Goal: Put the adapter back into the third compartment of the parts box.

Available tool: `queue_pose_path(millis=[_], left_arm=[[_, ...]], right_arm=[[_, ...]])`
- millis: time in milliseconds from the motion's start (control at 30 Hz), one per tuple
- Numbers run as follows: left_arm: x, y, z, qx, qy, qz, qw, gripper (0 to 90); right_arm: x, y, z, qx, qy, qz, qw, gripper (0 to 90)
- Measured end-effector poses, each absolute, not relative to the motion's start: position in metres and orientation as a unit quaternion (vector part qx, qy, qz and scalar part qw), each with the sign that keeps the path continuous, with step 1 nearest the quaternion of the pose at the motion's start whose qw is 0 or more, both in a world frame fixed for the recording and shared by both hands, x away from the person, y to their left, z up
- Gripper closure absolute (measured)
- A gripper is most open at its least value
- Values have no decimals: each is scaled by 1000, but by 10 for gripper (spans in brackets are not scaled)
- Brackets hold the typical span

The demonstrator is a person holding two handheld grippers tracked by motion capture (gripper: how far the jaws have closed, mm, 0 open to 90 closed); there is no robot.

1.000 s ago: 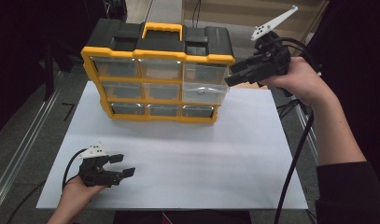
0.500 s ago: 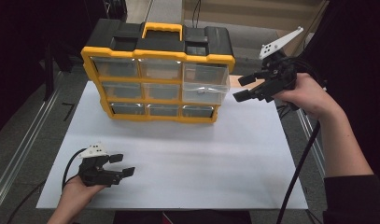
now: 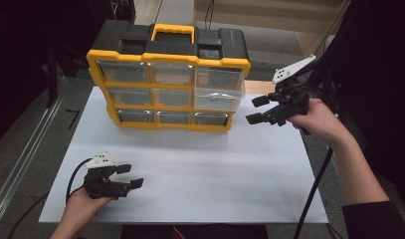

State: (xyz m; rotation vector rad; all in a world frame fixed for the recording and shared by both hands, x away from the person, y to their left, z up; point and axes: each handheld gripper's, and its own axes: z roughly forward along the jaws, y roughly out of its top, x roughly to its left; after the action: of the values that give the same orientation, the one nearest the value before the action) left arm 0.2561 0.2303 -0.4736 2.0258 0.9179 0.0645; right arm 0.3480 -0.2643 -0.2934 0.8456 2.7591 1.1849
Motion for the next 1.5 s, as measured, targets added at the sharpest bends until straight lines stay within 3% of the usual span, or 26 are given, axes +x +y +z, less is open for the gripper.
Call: queue_pose_path(millis=[800, 1500], left_arm=[[256, 232, -473, 817, 371, 28, 440, 244], [256, 231, -473, 818, 370, 28, 440, 244]], right_arm=[[321, -236, -367, 326, 869, 371, 31, 232], [285, -232, -433, 362, 846, 391, 1, 233]])
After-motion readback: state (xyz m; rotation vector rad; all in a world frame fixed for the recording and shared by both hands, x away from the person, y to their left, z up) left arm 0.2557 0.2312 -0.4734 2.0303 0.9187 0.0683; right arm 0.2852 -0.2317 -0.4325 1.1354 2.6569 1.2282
